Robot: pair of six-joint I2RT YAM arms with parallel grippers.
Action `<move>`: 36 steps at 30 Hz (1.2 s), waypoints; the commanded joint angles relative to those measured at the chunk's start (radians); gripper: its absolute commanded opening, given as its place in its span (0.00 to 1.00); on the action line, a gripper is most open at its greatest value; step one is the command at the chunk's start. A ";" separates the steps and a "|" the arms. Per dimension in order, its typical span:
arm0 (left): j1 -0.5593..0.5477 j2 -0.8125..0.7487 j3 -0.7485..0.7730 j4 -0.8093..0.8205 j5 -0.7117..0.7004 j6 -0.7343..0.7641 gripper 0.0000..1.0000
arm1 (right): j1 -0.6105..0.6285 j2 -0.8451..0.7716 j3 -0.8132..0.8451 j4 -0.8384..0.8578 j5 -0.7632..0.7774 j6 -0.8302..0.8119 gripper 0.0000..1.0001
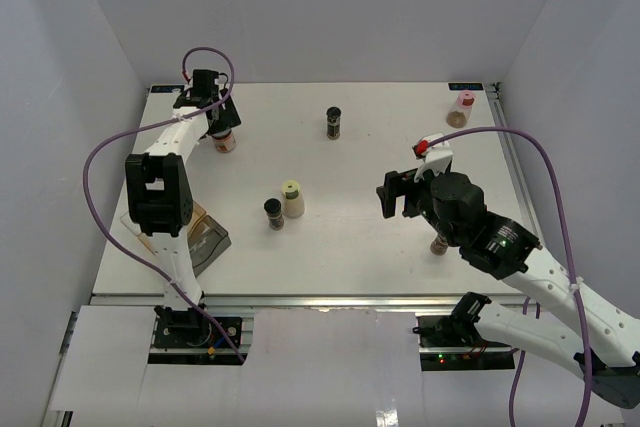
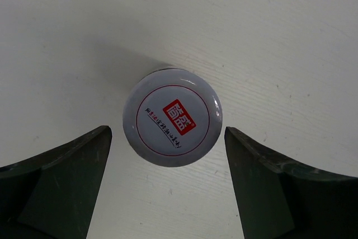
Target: Organize the condiment bottles
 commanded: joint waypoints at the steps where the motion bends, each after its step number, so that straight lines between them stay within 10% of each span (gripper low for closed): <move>1: 0.006 0.020 0.062 0.018 0.031 0.020 0.93 | 0.003 0.000 -0.018 0.076 0.017 -0.029 0.90; 9: 0.008 0.068 0.096 0.007 -0.003 0.020 0.85 | 0.003 0.013 -0.025 0.093 0.021 -0.051 0.90; 19: 0.008 0.032 0.082 -0.050 0.026 -0.030 0.01 | 0.003 -0.005 -0.019 0.078 0.003 -0.046 0.90; 36: 0.065 -0.328 0.015 -0.318 -0.259 -0.224 0.00 | 0.003 -0.105 -0.031 0.010 -0.087 0.052 0.90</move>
